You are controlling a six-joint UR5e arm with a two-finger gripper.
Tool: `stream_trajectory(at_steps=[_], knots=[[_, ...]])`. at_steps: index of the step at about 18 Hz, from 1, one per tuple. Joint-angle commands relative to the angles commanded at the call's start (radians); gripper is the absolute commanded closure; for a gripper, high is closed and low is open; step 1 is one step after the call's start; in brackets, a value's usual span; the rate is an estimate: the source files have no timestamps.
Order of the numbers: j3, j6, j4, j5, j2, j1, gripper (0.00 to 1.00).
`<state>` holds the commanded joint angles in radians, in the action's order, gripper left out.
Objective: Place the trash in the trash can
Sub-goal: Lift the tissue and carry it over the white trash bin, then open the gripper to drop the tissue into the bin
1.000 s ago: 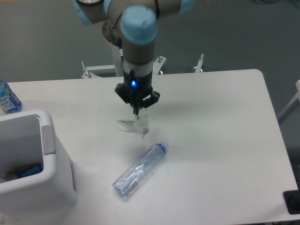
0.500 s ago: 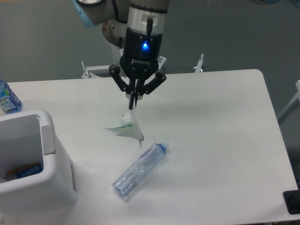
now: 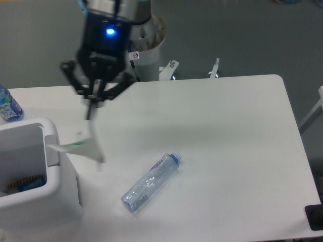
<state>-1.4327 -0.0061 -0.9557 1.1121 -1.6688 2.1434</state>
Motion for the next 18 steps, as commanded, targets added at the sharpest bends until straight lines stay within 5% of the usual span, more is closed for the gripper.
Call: stream_trajectory(at_steps=[6,9,10,12,18], knots=[[0.006,0.0,0.003,0.002,-0.048,-0.086,0.96],[0.011,0.005,0.026,0.002,-0.069,-0.088,0.31],[0.012,0.005,0.029,0.002,-0.071,-0.088,0.21],[0.014,0.005,0.029,0.005,-0.071,-0.086,0.08],[0.04,0.005,0.029,0.06,-0.083,-0.05,0.01]])
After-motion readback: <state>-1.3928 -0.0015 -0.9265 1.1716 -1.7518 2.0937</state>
